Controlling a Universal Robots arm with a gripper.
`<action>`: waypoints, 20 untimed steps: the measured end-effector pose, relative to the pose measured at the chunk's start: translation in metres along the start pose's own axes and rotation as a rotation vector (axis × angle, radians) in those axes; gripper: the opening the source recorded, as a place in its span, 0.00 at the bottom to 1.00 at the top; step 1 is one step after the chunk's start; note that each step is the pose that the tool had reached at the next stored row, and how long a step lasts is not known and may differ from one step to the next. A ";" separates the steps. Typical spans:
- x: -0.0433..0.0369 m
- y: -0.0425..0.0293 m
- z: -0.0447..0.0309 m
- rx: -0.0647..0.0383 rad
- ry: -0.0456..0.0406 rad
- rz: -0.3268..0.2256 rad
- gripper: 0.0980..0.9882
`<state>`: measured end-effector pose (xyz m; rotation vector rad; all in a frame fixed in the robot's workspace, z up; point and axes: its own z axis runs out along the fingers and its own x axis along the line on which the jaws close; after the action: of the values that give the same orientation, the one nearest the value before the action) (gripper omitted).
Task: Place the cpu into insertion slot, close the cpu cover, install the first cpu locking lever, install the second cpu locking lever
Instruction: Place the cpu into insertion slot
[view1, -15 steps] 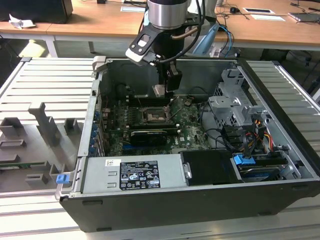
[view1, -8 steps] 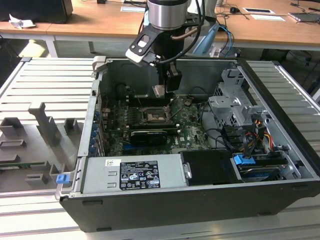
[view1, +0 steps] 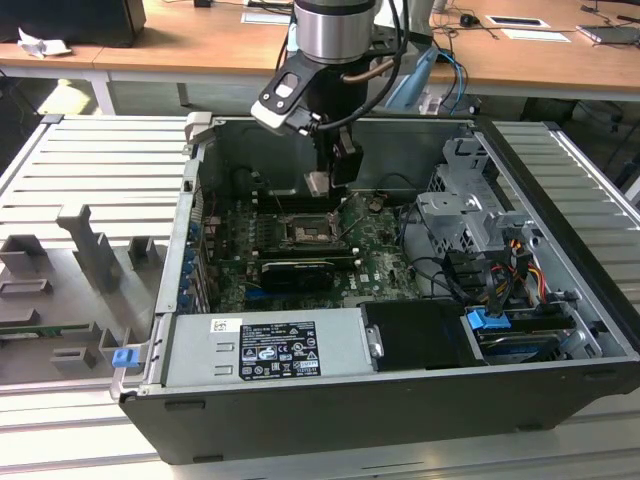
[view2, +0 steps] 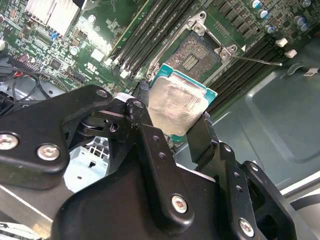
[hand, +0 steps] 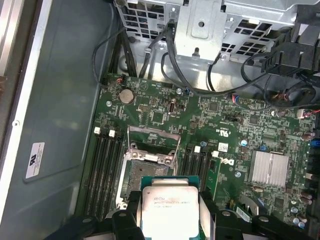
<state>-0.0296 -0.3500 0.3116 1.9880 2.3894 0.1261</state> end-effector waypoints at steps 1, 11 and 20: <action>0.0000 -0.0001 0.0008 0.001 0.0001 0.000 0.50; -0.0001 -0.0012 0.0066 0.002 0.0002 0.000 0.50; 0.0002 -0.0058 0.0246 0.004 -0.0026 0.044 0.50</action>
<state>-0.0334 -0.3498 0.2866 2.0420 2.3473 0.1193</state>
